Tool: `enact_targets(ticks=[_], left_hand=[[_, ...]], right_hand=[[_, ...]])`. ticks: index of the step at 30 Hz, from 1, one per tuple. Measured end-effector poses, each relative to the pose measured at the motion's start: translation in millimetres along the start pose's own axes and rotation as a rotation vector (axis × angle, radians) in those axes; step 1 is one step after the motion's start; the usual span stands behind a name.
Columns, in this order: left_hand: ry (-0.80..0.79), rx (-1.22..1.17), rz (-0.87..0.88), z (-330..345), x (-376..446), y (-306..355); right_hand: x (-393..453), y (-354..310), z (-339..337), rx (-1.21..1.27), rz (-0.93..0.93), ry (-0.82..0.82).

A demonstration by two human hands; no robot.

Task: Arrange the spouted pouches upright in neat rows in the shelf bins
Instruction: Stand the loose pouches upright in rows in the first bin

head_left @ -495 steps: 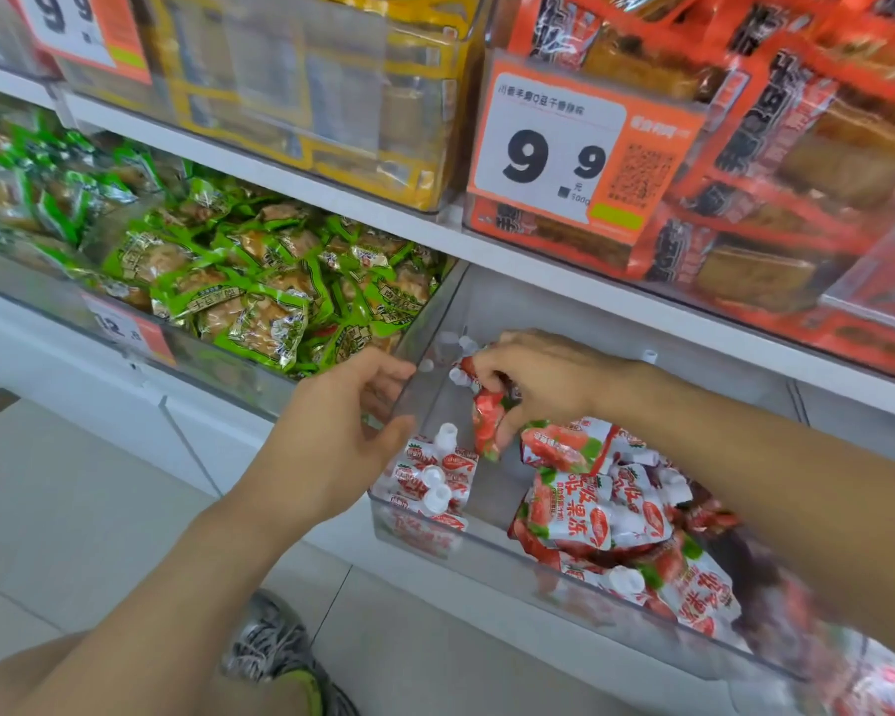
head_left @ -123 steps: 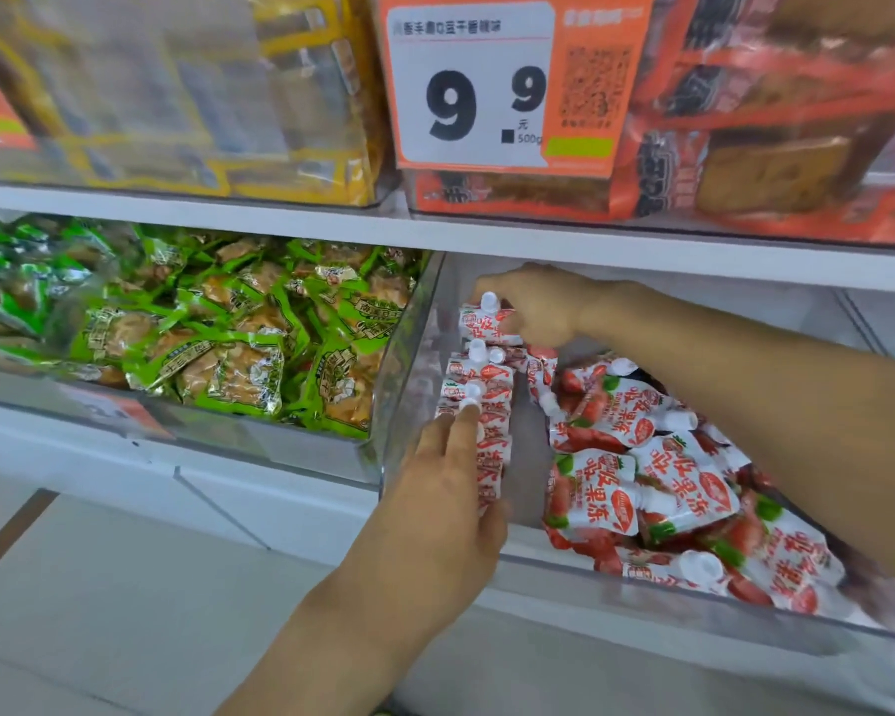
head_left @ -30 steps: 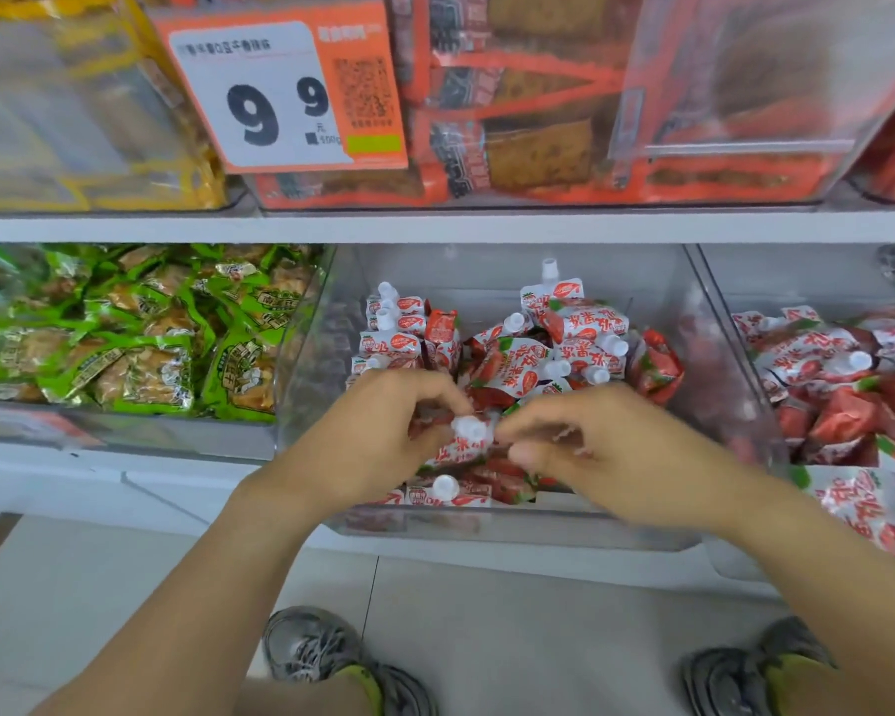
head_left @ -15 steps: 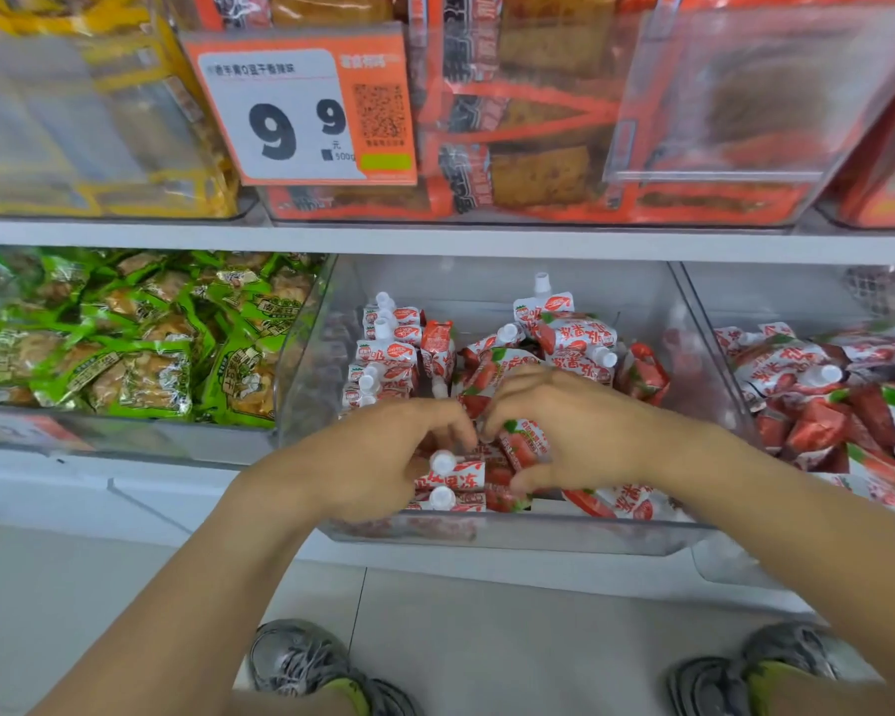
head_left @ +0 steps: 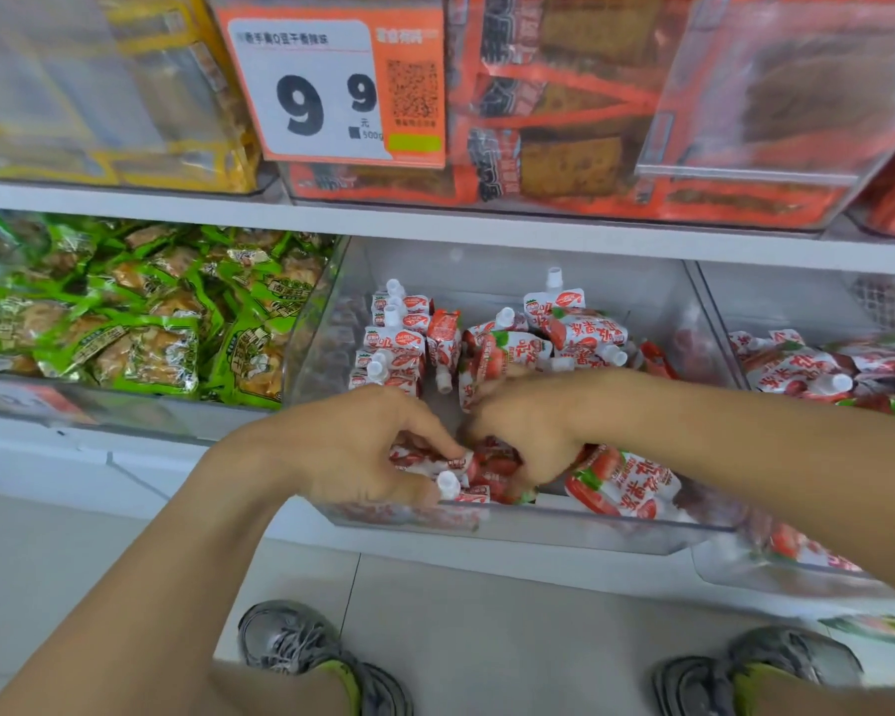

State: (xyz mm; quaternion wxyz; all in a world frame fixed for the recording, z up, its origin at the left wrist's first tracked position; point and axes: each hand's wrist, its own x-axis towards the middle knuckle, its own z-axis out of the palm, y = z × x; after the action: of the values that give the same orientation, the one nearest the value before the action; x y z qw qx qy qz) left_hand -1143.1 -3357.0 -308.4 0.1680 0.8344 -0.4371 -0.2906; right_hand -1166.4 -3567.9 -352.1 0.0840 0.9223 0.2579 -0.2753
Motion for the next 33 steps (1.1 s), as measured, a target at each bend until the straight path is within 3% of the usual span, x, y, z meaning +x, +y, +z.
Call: enact_targets(ticks=[3, 16, 19, 23, 25, 27, 29, 31, 33], left_hand=[[-0.001, -0.068, 0.019, 2, -2, -5], [0.122, -0.273, 0.024, 12, -2, -9], [0.164, -0.236, 0.006, 18, 3, -6], [0.188, -0.176, -0.014, 20, 2, -4], [0.192, -0.191, 0.003, 19, -5, -1], [0.190, -0.190, 0.012, 19, -11, 2], [0.219, -0.141, 0.020, 21, -15, 5], [0.277, -0.100, 0.024, 23, -14, 5], [0.337, -0.070, 0.007, 26, -14, 3]], right_hand=[[0, 5, -8, 0.035, -0.011, -0.070], [-68, 16, -13, 0.514, -0.060, 0.345], [-83, 23, -8, 0.832, -0.056, 0.342], [-89, 25, -10, 1.145, 0.016, 0.596], [-77, 19, -12, 1.055, 0.129, 0.705], [-61, 13, -14, 0.762, 0.197, 0.720], [-42, 4, -16, 0.535, 0.174, 0.581], [-26, -4, -16, 0.533, 0.122, 0.393], [-16, -8, -14, 0.572, 0.111, 0.322]])
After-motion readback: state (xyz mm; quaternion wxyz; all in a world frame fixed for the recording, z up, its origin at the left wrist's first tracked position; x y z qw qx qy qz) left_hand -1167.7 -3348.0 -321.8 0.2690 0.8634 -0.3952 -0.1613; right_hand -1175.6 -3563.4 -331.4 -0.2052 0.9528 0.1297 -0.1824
